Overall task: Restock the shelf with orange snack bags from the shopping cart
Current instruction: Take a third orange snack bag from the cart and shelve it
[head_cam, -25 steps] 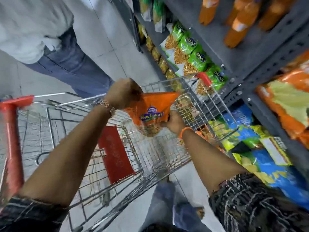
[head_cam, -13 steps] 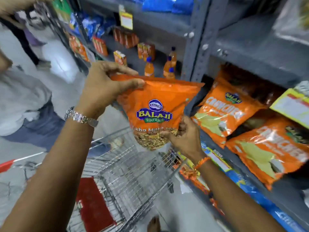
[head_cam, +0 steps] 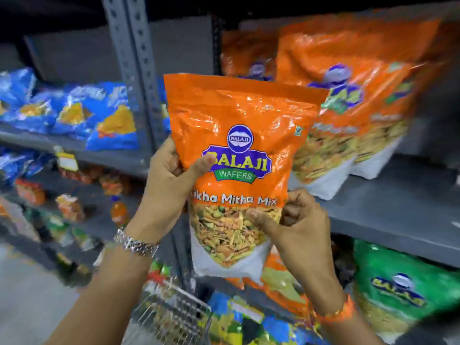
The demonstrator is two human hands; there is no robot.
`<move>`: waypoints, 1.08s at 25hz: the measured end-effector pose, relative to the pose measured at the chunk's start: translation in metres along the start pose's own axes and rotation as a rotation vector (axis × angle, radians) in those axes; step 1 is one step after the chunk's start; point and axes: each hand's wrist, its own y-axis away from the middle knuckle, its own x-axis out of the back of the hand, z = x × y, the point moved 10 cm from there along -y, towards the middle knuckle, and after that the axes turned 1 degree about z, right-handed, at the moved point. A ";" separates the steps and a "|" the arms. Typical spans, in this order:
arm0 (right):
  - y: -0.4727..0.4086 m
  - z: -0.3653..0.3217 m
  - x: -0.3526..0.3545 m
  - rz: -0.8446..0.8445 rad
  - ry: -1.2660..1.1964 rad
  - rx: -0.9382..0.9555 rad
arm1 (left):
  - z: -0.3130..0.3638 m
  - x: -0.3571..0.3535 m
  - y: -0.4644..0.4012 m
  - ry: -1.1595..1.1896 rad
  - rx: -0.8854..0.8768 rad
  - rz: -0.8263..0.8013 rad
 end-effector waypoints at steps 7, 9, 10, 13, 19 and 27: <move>-0.024 -0.072 0.165 0.282 0.037 0.081 | -0.012 -0.177 -0.001 0.004 0.090 -0.470; -0.030 -0.078 0.203 0.367 0.080 0.101 | -0.022 -0.213 -0.001 -0.038 0.072 -0.487; -0.034 -0.079 0.222 0.410 0.101 0.111 | -0.026 -0.228 -0.004 -0.059 0.062 -0.466; -0.046 -0.073 0.262 0.495 0.127 0.117 | -0.035 -0.263 -0.019 -0.108 0.030 -0.369; -0.064 -0.036 0.302 0.580 0.120 0.042 | -0.056 -0.312 -0.035 -0.203 0.023 -0.305; -0.064 -0.025 0.302 0.583 0.286 0.033 | -0.049 -0.323 -0.018 -0.318 -0.051 -0.267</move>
